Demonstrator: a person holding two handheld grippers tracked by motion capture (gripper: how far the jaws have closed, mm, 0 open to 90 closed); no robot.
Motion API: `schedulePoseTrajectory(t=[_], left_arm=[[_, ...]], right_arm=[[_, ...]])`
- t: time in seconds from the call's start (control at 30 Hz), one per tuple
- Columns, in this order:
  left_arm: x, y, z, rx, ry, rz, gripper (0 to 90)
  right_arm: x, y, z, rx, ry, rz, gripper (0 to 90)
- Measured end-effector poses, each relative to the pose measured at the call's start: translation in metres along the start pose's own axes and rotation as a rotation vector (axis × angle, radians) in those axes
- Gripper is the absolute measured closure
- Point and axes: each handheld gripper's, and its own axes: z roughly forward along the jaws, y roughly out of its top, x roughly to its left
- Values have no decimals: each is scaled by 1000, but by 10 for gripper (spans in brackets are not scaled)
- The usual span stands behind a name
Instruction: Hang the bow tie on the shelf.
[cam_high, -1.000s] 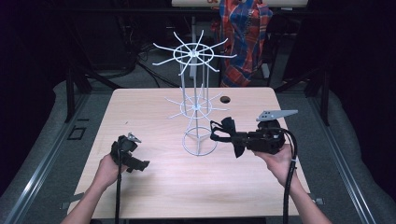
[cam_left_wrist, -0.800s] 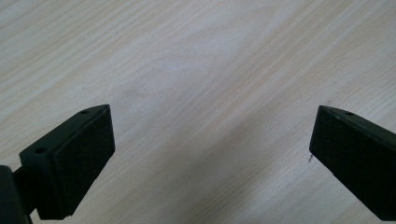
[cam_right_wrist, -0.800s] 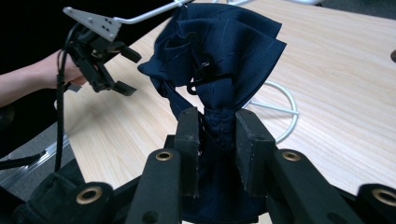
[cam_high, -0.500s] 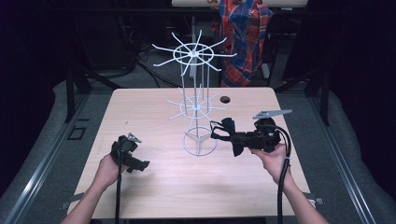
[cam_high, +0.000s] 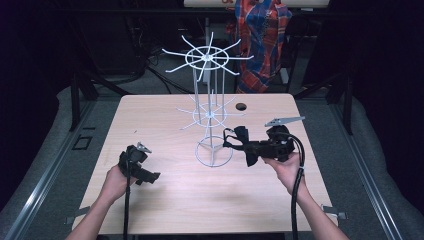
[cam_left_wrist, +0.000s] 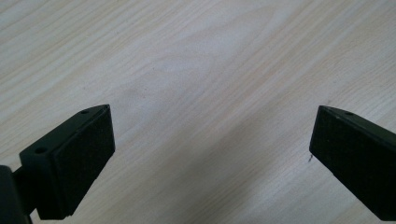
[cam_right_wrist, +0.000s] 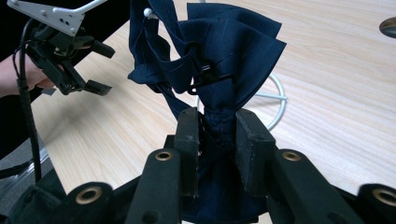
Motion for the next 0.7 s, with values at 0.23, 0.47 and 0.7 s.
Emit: schedulePoseTrajectory(t=[0.23, 0.47, 0.7], left_arm=[[-1, 1, 1, 0, -3, 4, 2], [-1, 1, 1, -2, -5, 3, 2], [-1, 1, 1, 3, -4, 9, 2]], right_arm=[[-2, 8, 9, 8, -16, 6, 721], [-5, 9, 17, 20, -22, 20, 722], [-5, 6, 24, 30, -35, 4, 721]])
